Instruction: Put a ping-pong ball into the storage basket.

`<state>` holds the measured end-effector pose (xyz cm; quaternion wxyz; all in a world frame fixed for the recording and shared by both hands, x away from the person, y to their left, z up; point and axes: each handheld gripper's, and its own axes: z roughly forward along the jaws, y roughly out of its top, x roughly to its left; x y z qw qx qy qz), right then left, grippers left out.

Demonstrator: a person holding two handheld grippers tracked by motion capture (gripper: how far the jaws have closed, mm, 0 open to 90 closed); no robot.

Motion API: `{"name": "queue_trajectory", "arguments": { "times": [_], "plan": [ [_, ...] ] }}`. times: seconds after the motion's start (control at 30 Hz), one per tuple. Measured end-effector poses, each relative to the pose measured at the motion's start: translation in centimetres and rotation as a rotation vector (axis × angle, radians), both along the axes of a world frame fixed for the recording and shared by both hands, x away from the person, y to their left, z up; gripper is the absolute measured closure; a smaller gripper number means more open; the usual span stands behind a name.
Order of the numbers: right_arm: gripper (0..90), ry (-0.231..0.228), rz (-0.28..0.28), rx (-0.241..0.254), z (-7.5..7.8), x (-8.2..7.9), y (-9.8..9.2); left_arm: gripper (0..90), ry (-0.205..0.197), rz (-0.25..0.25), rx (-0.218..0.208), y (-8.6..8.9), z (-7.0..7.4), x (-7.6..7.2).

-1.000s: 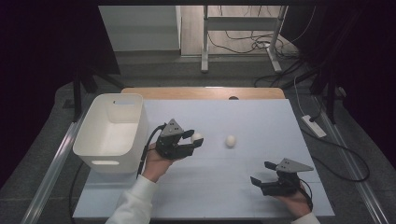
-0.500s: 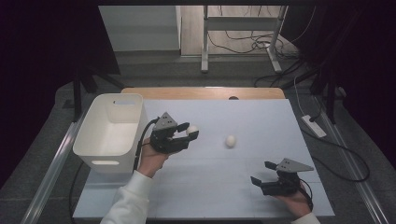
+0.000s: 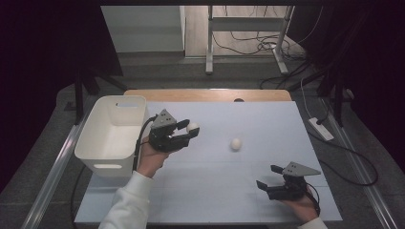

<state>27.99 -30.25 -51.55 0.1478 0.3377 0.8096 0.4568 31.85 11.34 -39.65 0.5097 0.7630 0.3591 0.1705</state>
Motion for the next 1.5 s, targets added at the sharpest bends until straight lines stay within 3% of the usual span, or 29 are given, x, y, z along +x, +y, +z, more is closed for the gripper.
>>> {"name": "queue_trajectory", "arguments": {
  "times": [1.5],
  "plan": [
    [13.1, -0.001, 0.005, 0.002, 0.0, 0.0, 0.1, 50.4, -0.03, 0.127, -0.044, 4.0, 2.3, 0.9]
  ]
}}
